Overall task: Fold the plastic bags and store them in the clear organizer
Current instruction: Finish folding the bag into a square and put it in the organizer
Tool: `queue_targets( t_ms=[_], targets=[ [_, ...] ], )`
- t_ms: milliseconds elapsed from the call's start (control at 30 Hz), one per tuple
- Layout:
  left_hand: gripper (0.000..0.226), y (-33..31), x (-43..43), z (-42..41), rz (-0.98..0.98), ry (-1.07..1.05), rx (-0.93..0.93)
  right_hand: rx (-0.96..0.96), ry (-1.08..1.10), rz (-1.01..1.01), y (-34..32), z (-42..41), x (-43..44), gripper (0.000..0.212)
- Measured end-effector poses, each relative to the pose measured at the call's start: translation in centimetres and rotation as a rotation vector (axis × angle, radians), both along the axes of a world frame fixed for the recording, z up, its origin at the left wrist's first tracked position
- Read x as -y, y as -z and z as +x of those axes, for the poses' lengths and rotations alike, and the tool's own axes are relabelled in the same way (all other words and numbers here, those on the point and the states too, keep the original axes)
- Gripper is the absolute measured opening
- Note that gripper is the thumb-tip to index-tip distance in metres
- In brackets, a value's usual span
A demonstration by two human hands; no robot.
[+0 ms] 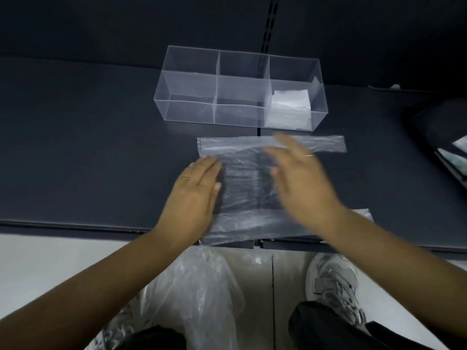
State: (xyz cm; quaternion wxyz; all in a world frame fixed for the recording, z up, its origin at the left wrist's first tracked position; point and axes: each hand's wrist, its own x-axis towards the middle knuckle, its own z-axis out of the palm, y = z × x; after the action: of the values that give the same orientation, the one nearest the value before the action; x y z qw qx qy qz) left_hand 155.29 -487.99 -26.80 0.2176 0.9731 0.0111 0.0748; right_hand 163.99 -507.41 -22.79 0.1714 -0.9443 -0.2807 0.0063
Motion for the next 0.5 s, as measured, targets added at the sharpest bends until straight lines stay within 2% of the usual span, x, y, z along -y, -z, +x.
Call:
queue_targets(
  t_ms=[100, 167, 333, 500],
  targets=[
    [0.062, 1.8, 0.2, 1.3, 0.143, 0.044, -0.166, -0.069, -0.217, -0.063, 3.2, -0.8, -5.1, 0.051],
    [0.076, 2.7, -0.8, 1.4, 0.262, 0.032, -0.238, -0.085, -0.202, -0.158, 5.4, 0.1, -5.6, 0.059],
    [0.091, 3.2, -2.6, 0.1, 0.365, 0.026, -0.298, -0.034, 0.063, -0.27, 7.7, 3.0, 0.5, 0.072],
    [0.095, 2.9, -2.6, -0.2, 0.37, -0.002, -0.332, -0.024, 0.398, -0.276, 7.6, 5.0, 8.5, 0.067]
  ],
)
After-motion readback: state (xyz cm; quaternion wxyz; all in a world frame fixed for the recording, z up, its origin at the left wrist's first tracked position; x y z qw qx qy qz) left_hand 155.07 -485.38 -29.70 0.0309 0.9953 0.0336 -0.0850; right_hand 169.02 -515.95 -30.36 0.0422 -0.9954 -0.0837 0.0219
